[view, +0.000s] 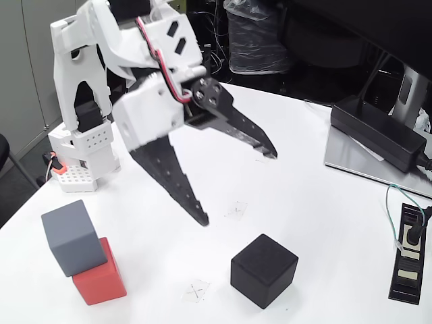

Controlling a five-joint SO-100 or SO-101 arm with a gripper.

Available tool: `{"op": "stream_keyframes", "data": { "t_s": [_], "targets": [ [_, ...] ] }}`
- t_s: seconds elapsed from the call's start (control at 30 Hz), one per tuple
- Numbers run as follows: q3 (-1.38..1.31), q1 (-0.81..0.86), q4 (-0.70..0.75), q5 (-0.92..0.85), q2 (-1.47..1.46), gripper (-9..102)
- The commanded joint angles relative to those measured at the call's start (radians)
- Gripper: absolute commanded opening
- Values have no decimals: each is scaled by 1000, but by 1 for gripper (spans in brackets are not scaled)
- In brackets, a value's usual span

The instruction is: Stack the three blocks in an ordered color.

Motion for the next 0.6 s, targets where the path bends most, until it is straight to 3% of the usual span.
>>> {"op": "stream_keyframes", "data": {
  "t_s": [0.0,0.57],
  "targets": [
    [-26,23,-84,-12,-48,44],
    [-23,-38,-101,-8,-290,44]
  ]
}}
